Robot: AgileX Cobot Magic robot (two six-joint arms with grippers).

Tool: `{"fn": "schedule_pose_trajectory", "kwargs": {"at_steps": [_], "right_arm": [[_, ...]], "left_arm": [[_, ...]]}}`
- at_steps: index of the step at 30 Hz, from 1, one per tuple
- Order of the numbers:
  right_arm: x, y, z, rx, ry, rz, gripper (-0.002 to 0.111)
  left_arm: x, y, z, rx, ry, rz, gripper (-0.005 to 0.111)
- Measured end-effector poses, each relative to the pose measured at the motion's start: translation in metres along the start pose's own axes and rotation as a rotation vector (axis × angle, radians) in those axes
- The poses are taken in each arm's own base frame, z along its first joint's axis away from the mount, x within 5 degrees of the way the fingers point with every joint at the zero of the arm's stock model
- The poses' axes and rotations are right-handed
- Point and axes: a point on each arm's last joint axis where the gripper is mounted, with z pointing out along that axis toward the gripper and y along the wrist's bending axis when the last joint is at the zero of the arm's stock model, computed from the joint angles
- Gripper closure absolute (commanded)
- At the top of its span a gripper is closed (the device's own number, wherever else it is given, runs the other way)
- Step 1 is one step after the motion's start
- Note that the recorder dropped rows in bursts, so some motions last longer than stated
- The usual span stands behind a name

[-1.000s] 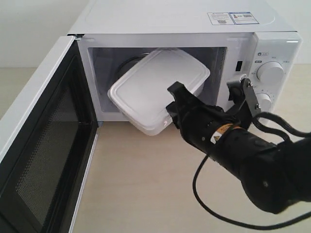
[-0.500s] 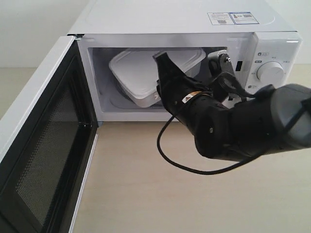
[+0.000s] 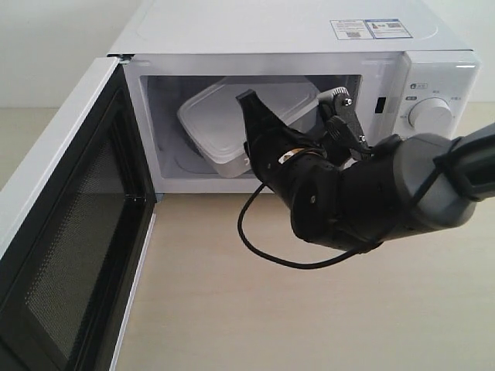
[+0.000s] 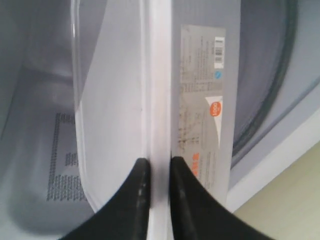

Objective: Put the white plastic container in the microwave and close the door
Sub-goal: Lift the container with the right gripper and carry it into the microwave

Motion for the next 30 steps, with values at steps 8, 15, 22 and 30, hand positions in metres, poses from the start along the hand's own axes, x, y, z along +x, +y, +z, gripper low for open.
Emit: {"fn": "schedule_pose_trajectory", "kwargs": {"at_steps": [8,15,22,30], "right_arm": [[-0.003,-0.002,0.001,0.019,-0.035,0.049,0.109],[-0.001,0.011,0.011,-0.007,-0.053,0.091,0.109],[0.006,0.008,0.024,0.016,-0.046,0.093,0.109],[0.005,0.01,0.024,0.006,-0.062,0.066,0.108]], "left_arm": [[0.0,-0.002,0.0,0.034,0.004,0.007,0.102],[0.0,-0.002,0.0,0.044,0.005,0.009,0.102],[0.0,-0.002,0.0,0.044,0.005,0.009,0.102],[0.0,-0.002,0.0,0.044,0.005,0.009,0.102]]}}
